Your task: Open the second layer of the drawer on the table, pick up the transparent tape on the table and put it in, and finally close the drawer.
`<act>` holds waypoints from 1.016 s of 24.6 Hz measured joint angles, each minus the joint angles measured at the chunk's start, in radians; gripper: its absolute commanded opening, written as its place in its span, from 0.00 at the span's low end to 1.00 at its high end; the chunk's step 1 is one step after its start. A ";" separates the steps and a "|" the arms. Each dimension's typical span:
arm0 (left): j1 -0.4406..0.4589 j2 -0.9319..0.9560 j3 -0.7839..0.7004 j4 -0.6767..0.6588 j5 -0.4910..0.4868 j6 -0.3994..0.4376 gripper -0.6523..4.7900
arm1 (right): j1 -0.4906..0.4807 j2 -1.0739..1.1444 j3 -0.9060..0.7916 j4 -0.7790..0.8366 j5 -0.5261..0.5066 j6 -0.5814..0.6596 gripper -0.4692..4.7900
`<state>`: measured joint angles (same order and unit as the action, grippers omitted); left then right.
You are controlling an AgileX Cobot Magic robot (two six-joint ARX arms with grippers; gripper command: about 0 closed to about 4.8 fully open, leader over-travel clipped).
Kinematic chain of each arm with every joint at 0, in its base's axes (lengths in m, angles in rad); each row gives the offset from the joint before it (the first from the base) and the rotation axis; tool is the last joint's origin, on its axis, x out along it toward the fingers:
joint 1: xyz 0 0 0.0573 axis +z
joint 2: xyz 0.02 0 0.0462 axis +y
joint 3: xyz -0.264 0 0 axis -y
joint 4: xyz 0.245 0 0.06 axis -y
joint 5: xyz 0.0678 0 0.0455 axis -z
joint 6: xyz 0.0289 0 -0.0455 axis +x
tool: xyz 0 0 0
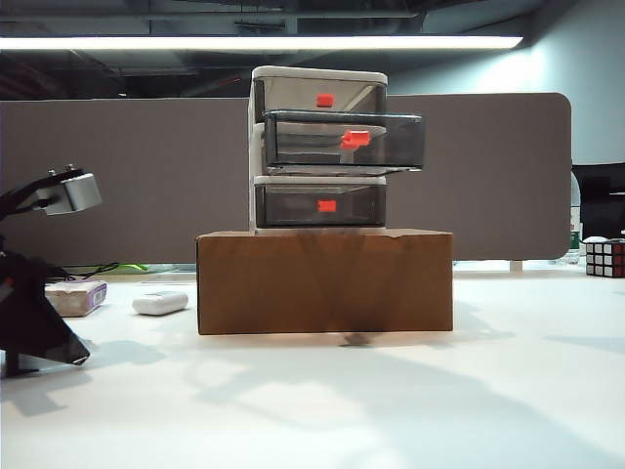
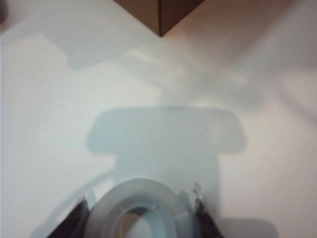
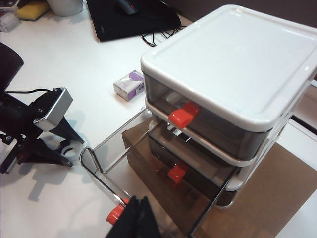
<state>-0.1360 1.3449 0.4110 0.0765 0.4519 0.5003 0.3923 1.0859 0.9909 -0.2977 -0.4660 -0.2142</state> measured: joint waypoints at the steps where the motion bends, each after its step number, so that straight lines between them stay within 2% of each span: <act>1: 0.000 -0.018 0.009 -0.043 0.009 0.000 0.22 | 0.000 -0.009 0.000 -0.001 0.002 0.000 0.08; 3: -0.003 -0.098 0.042 -0.165 0.011 0.000 0.22 | 0.000 -0.026 0.000 -0.010 0.002 0.000 0.08; 6: -0.023 -0.263 0.135 -0.195 0.011 -0.001 0.22 | 0.000 -0.048 0.000 -0.019 0.003 0.000 0.08; 8: -0.079 -0.368 0.185 -0.190 0.014 0.000 0.22 | 0.000 -0.060 0.000 -0.027 0.003 0.000 0.08; 11: -0.235 -0.414 0.294 -0.115 0.015 0.001 0.22 | 0.000 -0.073 0.000 -0.032 0.003 0.001 0.08; 13: -0.333 -0.367 0.356 -0.023 -0.018 0.001 0.22 | 0.000 -0.079 0.000 -0.034 0.003 0.012 0.08; 17: -0.496 -0.136 0.507 -0.011 -0.071 0.005 0.22 | 0.000 -0.101 0.000 -0.046 0.003 0.022 0.08; 19: -0.536 -0.018 0.581 0.010 -0.101 0.017 0.22 | 0.000 -0.119 0.000 -0.057 0.005 0.023 0.08; 23: -0.537 0.093 0.641 0.010 -0.123 0.020 0.22 | 0.000 -0.145 0.000 -0.078 0.014 0.023 0.08; 24: -0.537 0.117 0.654 0.011 -0.137 0.015 0.23 | 0.000 -0.153 0.000 -0.082 0.024 0.023 0.08; 25: -0.537 0.122 0.655 0.009 -0.142 0.000 0.29 | 0.000 -0.157 0.000 -0.083 0.026 0.023 0.08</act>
<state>-0.6735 1.4670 1.0664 0.0853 0.3099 0.5007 0.3923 0.9291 0.9909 -0.3809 -0.4400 -0.1913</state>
